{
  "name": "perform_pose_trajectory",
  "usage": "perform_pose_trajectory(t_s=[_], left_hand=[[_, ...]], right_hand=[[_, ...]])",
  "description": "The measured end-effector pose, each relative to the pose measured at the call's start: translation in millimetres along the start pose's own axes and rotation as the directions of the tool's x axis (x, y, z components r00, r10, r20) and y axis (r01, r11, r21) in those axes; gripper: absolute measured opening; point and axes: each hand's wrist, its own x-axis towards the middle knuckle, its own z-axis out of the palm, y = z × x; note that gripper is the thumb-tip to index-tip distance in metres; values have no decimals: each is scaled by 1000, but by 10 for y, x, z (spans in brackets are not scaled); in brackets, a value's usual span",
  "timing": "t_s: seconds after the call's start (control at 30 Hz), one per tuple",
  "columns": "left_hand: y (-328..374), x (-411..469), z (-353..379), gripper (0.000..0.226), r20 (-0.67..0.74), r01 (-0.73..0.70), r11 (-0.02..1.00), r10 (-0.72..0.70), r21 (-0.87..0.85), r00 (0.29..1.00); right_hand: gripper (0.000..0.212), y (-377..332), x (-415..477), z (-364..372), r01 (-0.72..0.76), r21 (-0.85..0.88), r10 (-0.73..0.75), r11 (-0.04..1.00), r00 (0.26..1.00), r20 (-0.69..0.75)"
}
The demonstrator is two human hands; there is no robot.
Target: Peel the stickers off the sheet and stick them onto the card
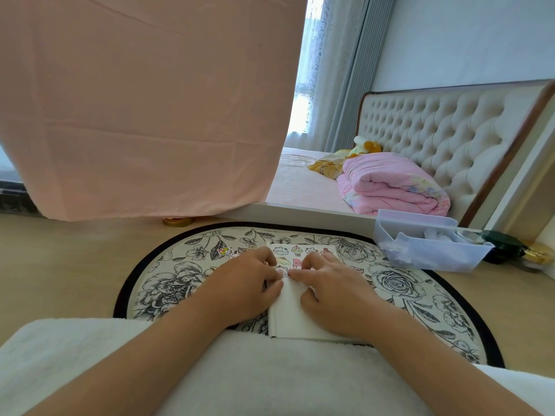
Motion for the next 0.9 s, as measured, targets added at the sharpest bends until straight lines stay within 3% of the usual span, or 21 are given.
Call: perform_pose_trajectory(t_s=[0.2, 0.33, 0.63, 0.77, 0.9], left_hand=[[-27, 14, -8, 28, 47, 21, 999, -18, -50, 999], [-7, 9, -3, 27, 37, 42, 998, -40, -51, 999], [32, -3, 14, 31, -41, 26, 996, -23, 83, 999], [10, 51, 50, 55, 12, -56, 977, 54, 208, 998], [-47, 96, 82, 59, 26, -82, 937, 78, 339, 997]], right_hand=[[55, -22, 154, -2, 0, -8, 0, 1000, 994, 111], [59, 6, 173, 8, -7, 24, 4, 1000, 994, 111], [51, 22, -47, 49, -9, 7, 9, 1000, 1000, 21], [51, -7, -40, 55, -13, -4, 13, 1000, 1000, 7], [52, -2, -38, 58, -28, -14, 28, 1000, 1000, 14]])
